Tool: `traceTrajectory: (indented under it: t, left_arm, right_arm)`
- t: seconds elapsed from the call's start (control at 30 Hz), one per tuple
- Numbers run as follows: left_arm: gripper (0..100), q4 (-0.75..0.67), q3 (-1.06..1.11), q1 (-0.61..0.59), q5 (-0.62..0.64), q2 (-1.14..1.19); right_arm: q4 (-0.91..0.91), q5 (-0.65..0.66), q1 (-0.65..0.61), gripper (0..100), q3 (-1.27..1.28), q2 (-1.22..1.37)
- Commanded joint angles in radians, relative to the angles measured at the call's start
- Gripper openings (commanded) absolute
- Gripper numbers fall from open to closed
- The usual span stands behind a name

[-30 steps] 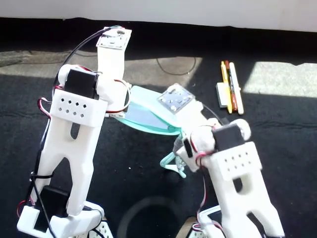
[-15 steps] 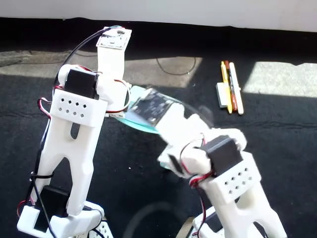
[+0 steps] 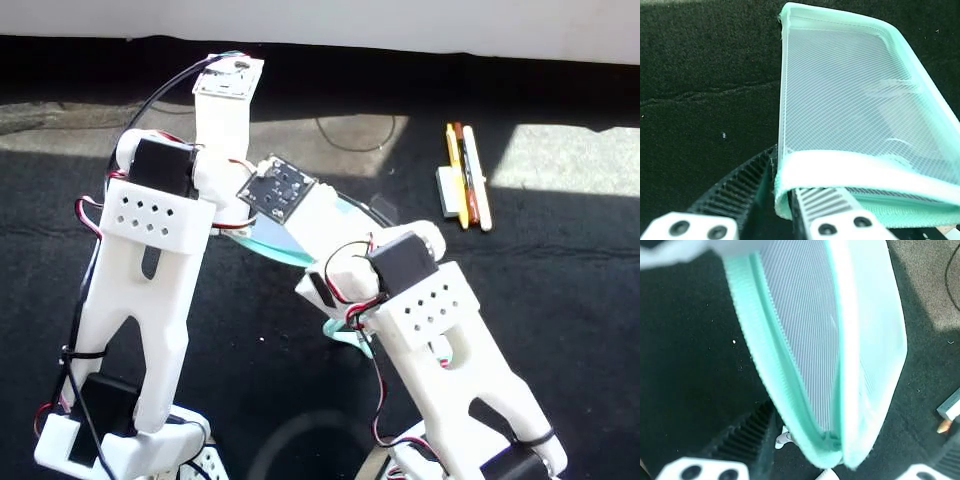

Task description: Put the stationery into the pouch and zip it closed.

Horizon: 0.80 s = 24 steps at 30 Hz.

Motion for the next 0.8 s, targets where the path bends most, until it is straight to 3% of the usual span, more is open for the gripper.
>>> traceTrajectory:
  t: [0.0, 0.03, 0.07, 0.1, 0.17, 0.43, 0.63, 0.77]
  left_arm:
    - [1, 0.003, -0.039, -0.005, -0.008, -0.004]
    - [1, 0.003, -0.039, -0.005, -0.008, -0.004]
    - [1, 0.003, -0.039, -0.005, -0.008, -0.004]
    - [1, 0.003, -0.041, -0.005, -0.008, -0.007]
    - [1, 0.003, -0.042, -0.005, -0.008, -0.012]
    - [2, 0.005, -0.209, -0.007, -0.008, -0.074]
    - [19, 0.003, -0.294, -0.015, -0.009, -0.252]
    - [20, 0.003, -0.292, -0.07, -0.009, -0.357]
  right_arm:
    - [-0.044, 0.015, 0.028, 13.2, -0.01, 0.007]
    - [-0.071, 0.012, 0.044, 1.7, -0.01, 0.001]
    - [-0.096, 0.011, 0.067, 0.2, -0.015, -0.008]
    - [-0.11, 0.011, 0.091, 4.4, -0.025, -0.013]
    - [-0.125, 0.011, 0.127, 0.2, -0.065, -0.016]
    - [-0.108, 0.018, 0.17, 0.5, -0.26, 0.022]
    - [0.082, 0.1, 0.163, 0.5, -0.417, 0.093]
    - [0.213, 0.164, 0.163, 0.5, -0.542, 0.136]
